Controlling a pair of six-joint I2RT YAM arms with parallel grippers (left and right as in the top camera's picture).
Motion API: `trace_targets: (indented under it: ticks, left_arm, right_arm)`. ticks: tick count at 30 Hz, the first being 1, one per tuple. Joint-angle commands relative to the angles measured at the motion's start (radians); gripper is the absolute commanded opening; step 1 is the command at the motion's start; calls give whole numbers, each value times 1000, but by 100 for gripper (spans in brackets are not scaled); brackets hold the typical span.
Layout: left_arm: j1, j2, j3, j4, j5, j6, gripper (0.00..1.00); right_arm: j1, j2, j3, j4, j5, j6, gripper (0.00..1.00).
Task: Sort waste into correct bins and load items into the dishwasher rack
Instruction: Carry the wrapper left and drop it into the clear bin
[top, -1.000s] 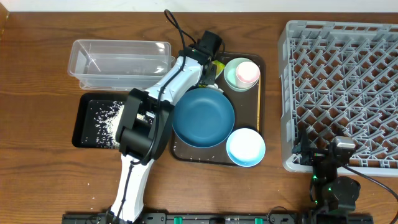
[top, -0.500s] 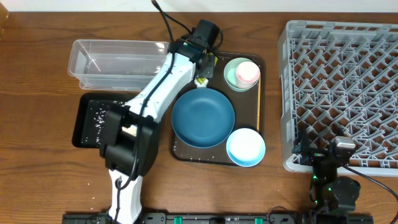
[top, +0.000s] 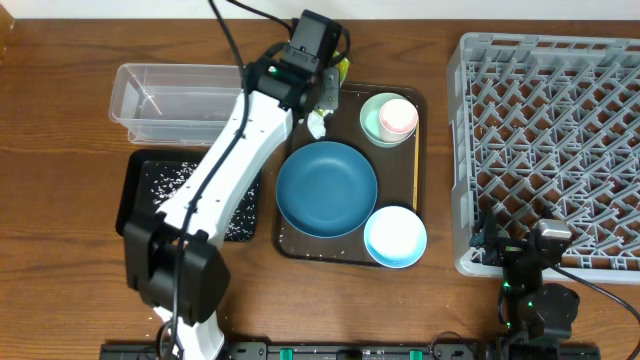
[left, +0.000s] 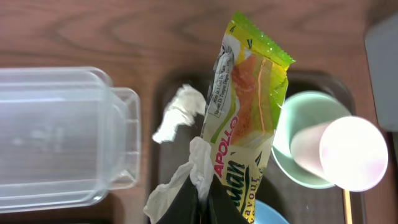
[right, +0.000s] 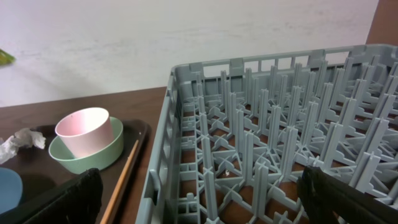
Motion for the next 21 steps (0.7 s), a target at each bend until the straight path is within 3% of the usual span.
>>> trace_targets:
  ticks: [1,21]
  left_arm:
    - [44,-28,-2,12,-93,-29,6]
    - [410,1,-3,118,-93,-159,6]
  right_arm:
    - [25,-5,-2,-4,7,-7,99]
    - [25,-5,-2,-4,7,-7,99]
